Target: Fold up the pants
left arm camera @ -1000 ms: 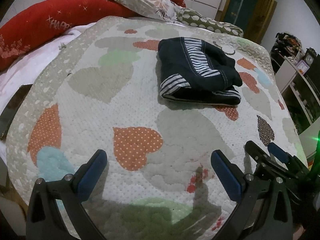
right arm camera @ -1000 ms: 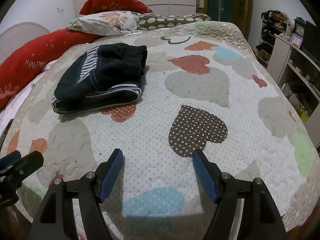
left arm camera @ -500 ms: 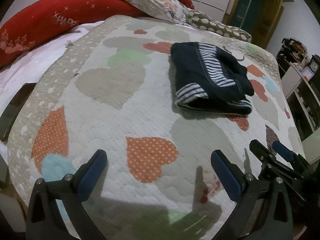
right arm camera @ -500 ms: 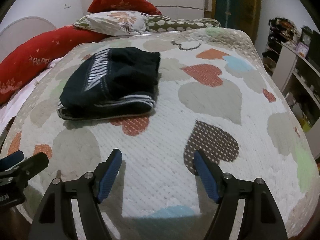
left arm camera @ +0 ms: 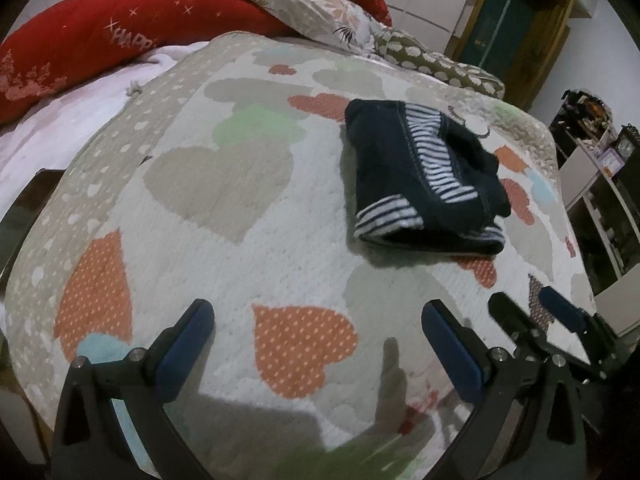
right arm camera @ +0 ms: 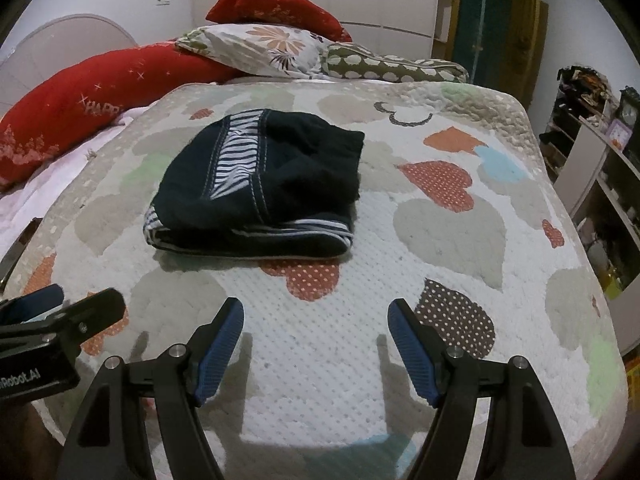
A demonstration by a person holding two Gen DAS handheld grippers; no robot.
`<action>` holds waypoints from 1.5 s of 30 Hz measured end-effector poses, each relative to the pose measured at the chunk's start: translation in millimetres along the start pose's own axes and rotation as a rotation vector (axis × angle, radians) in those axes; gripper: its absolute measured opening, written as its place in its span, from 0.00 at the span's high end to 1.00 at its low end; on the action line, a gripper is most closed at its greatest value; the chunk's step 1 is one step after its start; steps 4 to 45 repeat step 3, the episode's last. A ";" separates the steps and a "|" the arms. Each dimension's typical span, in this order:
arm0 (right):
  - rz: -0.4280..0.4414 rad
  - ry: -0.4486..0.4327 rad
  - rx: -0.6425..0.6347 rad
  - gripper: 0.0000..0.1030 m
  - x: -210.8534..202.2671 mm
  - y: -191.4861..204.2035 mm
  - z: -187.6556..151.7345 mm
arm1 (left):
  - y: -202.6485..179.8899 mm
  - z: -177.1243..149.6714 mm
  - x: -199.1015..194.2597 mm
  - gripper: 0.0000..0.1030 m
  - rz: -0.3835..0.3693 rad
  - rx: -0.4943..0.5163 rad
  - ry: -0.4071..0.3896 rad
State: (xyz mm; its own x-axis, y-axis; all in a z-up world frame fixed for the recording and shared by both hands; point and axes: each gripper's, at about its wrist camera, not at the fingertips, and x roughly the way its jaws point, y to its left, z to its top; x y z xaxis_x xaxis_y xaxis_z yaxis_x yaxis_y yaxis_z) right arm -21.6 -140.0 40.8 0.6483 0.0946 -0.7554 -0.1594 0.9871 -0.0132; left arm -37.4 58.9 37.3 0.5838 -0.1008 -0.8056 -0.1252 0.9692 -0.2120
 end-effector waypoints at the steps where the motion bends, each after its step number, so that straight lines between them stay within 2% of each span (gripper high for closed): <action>1: 0.003 0.002 0.002 0.24 0.3 -0.1 0.4 | -0.3 1.2 0.6 0.00 -0.004 0.000 0.002; 45: 0.003 0.004 0.009 0.24 0.4 -2.2 0.8 | 1.1 4.5 1.5 0.00 -0.010 -0.007 0.004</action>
